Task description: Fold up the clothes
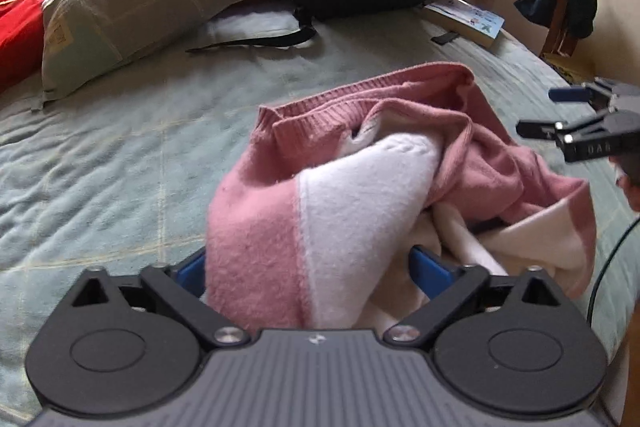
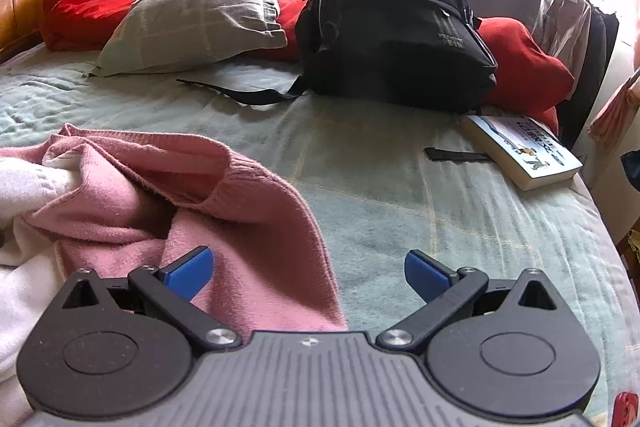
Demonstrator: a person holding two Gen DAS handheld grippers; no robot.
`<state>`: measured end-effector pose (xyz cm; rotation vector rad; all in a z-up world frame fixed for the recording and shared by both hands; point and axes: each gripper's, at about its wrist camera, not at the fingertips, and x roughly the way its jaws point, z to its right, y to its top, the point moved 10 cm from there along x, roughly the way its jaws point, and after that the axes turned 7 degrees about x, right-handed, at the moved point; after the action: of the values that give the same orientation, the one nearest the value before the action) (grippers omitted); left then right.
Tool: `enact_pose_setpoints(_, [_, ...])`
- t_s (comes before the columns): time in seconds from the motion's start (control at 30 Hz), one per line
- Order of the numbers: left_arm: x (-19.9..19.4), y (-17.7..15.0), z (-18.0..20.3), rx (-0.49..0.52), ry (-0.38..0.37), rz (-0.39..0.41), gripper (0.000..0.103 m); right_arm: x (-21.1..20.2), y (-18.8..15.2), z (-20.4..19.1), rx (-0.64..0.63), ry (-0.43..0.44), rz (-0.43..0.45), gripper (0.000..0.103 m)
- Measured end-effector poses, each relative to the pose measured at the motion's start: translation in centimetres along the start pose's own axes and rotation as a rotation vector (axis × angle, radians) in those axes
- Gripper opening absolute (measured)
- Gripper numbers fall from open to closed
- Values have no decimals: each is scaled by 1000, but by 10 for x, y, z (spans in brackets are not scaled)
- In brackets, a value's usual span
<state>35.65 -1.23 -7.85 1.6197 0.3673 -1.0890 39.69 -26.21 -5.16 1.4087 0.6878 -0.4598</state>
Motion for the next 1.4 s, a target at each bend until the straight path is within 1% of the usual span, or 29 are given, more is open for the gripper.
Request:
enact_pose_setpoints(0.07, [-1, 2, -1, 2, -2, 12, 66, -2, -2, -1, -3, 3, 0, 103])
enact_pose_setpoints(0.1, [-3, 3, -1, 6, -1, 19, 62, -3, -2, -1, -6, 4, 2, 103])
enact_pose_setpoints(0.17, [-6, 3, -1, 20, 4, 35, 52, -4, -3, 0, -9, 2, 4, 103])
enact_pose_setpoints(0.3, [-12, 3, -3, 37, 26, 55, 45, -4, -6, 1, -7, -1, 6, 103])
enact_pose_setpoints(0.33, [-14, 4, -4, 39, 37, 60, 41, -4, -7, 1, -2, 1, 5, 103])
enact_pose_setpoints(0.37, [-15, 5, -7, 41, 55, 68, 36, -4, -7, 2, 3, 2, 3, 103])
enact_pose_setpoints(0.4, [-16, 7, -9, 44, 72, 75, 34, -3, -8, 2, 8, 1, 2, 103])
enact_pose_setpoints(0.57, [-20, 21, -29, 33, 139, 103, 30, -3, -7, 3, 17, 1, 6, 103])
enact_pose_setpoints(0.7, [-10, 36, -47, 51, 214, 95, 28, -6, -5, 4, 25, 8, 18, 103])
enact_pose_setpoints(0.77, [0, 44, -57, 52, 237, 81, 28, -9, -3, 5, 32, 11, 26, 103])
enact_pose_setpoints(0.83, [12, 50, -69, 38, 254, 60, 28, -11, -2, 8, 41, 11, 34, 103])
enact_pose_setpoints(0.93, [32, 55, -93, 18, 300, 27, 28, -14, -2, 12, 54, 6, 43, 103])
enact_pose_setpoints(0.97, [39, 55, -102, 1, 314, 15, 28, -14, -2, 15, 60, 3, 44, 103])
enact_pose_setpoints(1.03, [53, 53, -119, -52, 319, -8, 29, -12, -3, 19, 73, -2, 43, 103])
enact_pose_setpoints(1.1, [68, 47, -132, -92, 310, -38, 32, -8, -6, 23, 86, -1, 34, 103])
enact_pose_setpoints(1.17, [82, 37, -138, -107, 303, -71, 42, -2, -9, 26, 98, 6, 16, 103])
enact_pose_setpoints(1.23, [87, 30, -141, -120, 297, -74, 46, 4, -13, 26, 105, 18, 1, 103])
enact_pose_setpoints(1.3, [81, 25, -139, -116, 277, -73, 47, 9, -16, 24, 106, 41, -12, 103])
enact_pose_setpoints(1.37, [71, 20, -136, -102, 269, -82, 58, 12, -17, 22, 108, 64, -18, 103])
enact_pose_setpoints(1.4, [64, 19, -136, -96, 267, -83, 61, 14, -17, 22, 114, 74, -20, 103])
